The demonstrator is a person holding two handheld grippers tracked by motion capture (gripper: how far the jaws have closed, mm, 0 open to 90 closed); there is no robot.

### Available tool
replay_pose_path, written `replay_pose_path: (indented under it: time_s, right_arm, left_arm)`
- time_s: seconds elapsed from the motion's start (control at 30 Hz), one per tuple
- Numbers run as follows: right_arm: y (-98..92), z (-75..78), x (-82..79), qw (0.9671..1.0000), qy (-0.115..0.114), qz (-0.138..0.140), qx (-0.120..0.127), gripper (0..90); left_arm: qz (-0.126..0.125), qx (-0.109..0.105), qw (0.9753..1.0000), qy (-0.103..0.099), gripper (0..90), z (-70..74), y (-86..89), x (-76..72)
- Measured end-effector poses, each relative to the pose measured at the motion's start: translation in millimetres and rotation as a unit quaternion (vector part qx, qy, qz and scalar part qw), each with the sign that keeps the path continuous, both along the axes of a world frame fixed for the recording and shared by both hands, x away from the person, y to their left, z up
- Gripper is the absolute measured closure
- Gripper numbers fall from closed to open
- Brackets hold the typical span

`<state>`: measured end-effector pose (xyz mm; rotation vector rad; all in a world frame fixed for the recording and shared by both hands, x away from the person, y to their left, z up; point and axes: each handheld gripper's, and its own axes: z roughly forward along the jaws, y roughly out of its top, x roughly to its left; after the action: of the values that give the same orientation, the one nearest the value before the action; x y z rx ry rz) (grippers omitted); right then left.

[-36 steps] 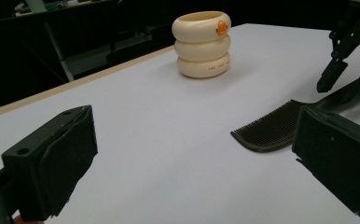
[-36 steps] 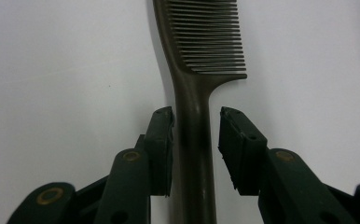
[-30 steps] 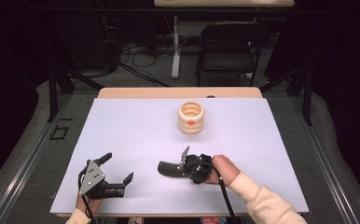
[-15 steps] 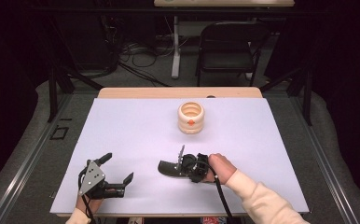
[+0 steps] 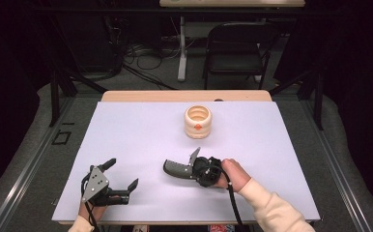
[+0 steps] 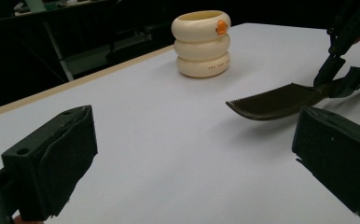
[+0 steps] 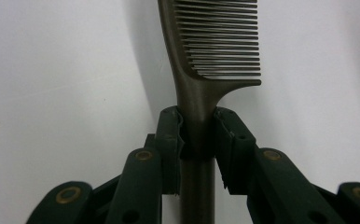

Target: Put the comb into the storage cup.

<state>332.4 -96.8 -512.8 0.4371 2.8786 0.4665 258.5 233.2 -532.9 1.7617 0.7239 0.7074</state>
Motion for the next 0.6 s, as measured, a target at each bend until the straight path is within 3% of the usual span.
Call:
replay_pose_path:
  time_s: [0.37,0.6]
  right_arm:
    - [-11.6,5.3,-1.8,0.9987,-0.007,-0.016,0.047,72.2]
    - [-20.3,7.5,-1.2,0.997,0.0,-0.031,0.071,72.2]
  left_arm:
    - [0.0,-0.002,1.0,0.001,0.0,-0.3,0.0,0.2]
    - [0.0,-0.002,1.0,0.002,0.0,-0.3,0.2,0.1]
